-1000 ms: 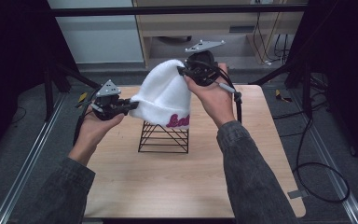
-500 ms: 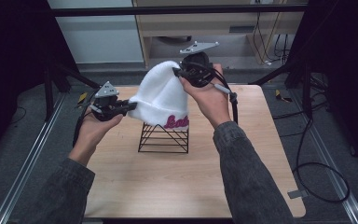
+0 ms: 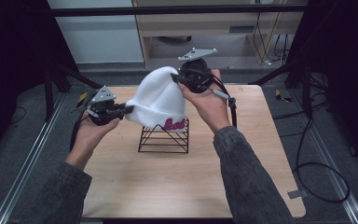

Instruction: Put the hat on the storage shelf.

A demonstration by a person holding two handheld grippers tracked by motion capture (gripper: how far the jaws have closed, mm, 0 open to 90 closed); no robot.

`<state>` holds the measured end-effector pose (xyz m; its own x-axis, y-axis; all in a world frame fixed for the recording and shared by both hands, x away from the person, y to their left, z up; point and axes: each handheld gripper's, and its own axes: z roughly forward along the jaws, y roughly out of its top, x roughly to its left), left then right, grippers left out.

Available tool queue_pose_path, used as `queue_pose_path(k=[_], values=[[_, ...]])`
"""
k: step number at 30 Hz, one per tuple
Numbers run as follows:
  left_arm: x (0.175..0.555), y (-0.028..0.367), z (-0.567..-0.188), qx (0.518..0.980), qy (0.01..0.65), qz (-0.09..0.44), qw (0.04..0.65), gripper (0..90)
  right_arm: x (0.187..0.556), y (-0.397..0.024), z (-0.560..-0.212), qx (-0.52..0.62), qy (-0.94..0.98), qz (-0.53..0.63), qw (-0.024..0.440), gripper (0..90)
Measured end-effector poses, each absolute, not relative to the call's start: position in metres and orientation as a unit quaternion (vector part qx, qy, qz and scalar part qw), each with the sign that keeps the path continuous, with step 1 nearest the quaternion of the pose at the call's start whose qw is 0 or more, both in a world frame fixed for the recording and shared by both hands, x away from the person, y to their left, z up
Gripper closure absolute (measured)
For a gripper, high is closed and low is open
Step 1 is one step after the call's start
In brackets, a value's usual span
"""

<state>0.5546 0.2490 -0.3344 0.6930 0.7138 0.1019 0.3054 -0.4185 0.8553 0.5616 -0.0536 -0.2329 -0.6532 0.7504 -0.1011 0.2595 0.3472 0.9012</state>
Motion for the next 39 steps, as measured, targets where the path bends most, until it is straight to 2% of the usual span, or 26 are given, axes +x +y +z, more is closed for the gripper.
queue_pose_path(k=[39], values=[[0.533,0.254,-0.391,0.824,0.313,0.194,0.43,78.4,0.541,-0.05,-0.272,0.31,0.811,0.439,0.231,82.0]])
